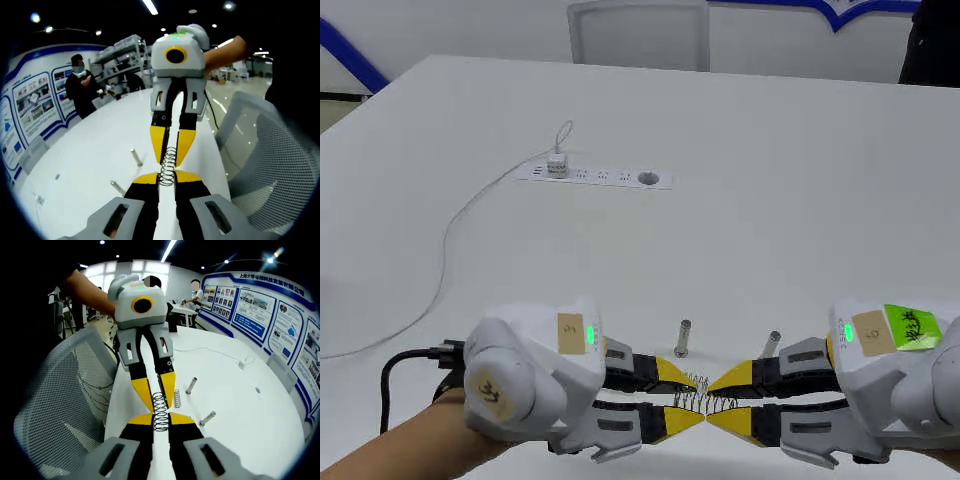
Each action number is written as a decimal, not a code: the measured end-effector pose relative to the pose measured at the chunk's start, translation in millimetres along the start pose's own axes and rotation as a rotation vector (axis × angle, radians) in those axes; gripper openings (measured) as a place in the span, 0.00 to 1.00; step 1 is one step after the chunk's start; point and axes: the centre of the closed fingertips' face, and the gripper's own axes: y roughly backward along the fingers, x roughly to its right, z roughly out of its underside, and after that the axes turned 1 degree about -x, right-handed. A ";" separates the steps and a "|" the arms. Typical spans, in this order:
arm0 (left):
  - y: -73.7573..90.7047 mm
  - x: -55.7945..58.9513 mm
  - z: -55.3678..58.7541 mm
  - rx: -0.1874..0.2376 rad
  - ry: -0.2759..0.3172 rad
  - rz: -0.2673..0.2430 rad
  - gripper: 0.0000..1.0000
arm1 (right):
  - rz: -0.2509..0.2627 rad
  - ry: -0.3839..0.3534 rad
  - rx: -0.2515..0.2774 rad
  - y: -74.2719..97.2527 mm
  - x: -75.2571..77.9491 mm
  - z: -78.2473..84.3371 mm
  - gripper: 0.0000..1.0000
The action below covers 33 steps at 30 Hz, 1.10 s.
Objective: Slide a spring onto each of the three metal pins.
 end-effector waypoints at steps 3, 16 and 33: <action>1.5 2.3 -2.4 0.015 0.030 0.020 0.10 | -0.007 0.016 -0.009 0.5 -2.4 0.7 0.11; 5.2 0.9 -6.3 0.044 0.041 0.035 0.09 | -0.002 -0.003 0.009 2.7 0.1 -4.3 0.13; 13.6 -6.3 -21.0 0.102 0.057 0.027 0.09 | 0.024 -0.006 0.020 8.9 7.7 -7.7 0.12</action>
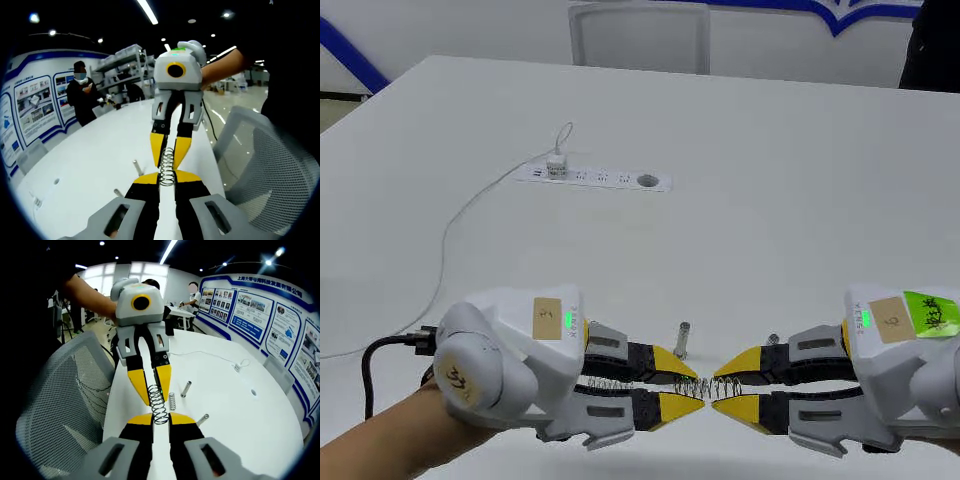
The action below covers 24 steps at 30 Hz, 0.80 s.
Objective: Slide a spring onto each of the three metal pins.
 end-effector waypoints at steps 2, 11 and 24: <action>0.2 0.9 0.6 -0.007 -0.009 0.001 0.09 | -0.006 -0.002 0.005 -0.1 -1.0 -0.8 0.12; -2.4 4.2 5.5 -0.047 -0.059 0.006 0.10 | -0.053 -0.071 0.094 5.7 -8.2 -17.9 0.11; -10.7 -5.8 0.4 -0.030 -0.009 -0.034 0.10 | -0.029 -0.095 0.147 5.8 1.7 -38.1 0.11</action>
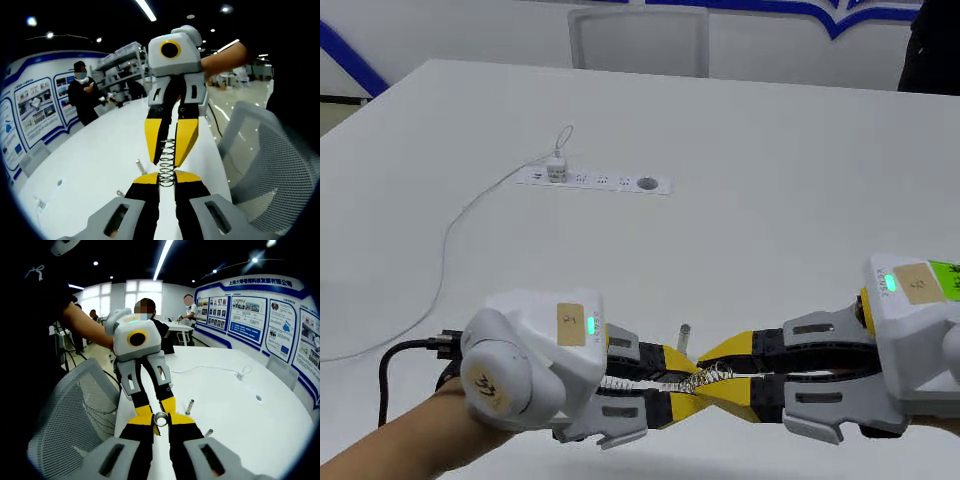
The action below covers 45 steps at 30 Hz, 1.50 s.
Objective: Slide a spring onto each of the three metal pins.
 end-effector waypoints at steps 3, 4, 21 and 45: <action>0.2 0.0 -0.5 0.006 0.003 -0.003 0.10 | 0.001 0.000 0.003 0.0 -0.4 -1.0 0.11; 0.2 0.8 -0.8 0.008 0.010 -0.002 0.10 | 0.000 -0.005 0.008 -0.2 -0.9 -1.9 0.11; 0.1 1.5 4.4 -0.015 0.035 -0.035 0.11 | 0.018 -0.055 0.012 -7.7 -0.9 -3.3 0.11; 8.6 -15.4 13.9 -0.006 0.110 -0.129 0.41 | 0.097 -0.069 0.036 -0.1 18.8 -6.5 0.11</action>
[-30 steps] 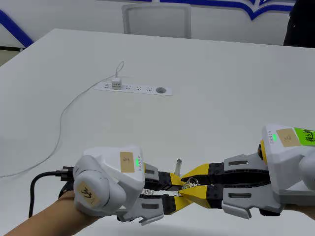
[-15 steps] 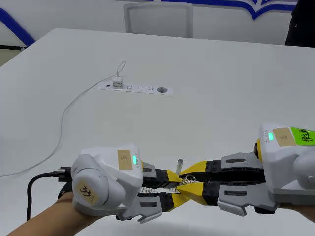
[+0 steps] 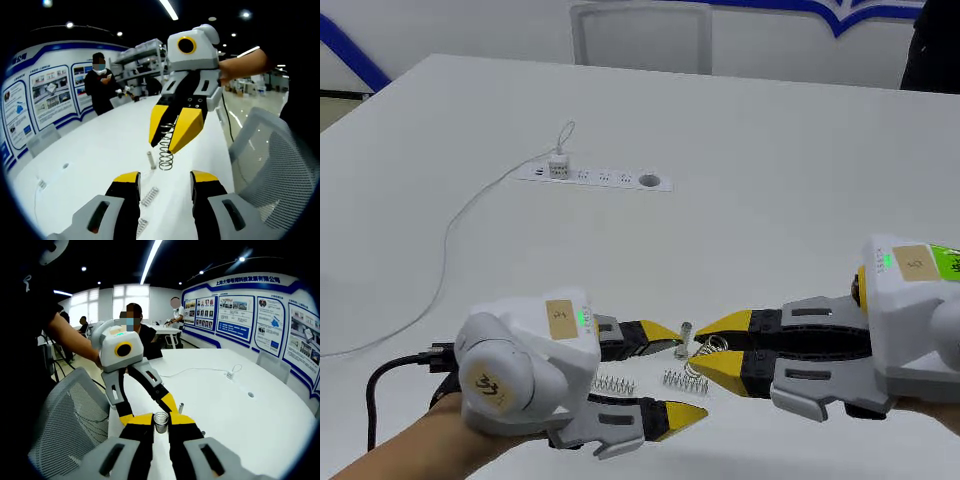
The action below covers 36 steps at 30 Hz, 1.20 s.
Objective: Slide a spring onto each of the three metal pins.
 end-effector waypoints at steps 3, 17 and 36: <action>2.4 -3.2 2.1 0.000 0.019 -0.017 0.45 | 0.013 -0.006 -0.005 1.4 2.8 2.6 0.11; 19.1 -17.8 19.0 -0.013 0.094 -0.101 0.71 | 0.065 -0.028 -0.031 17.9 17.8 19.5 0.11; 56.5 -45.1 42.0 -0.036 0.156 -0.237 0.90 | 0.232 -0.092 -0.057 42.0 57.5 42.8 0.12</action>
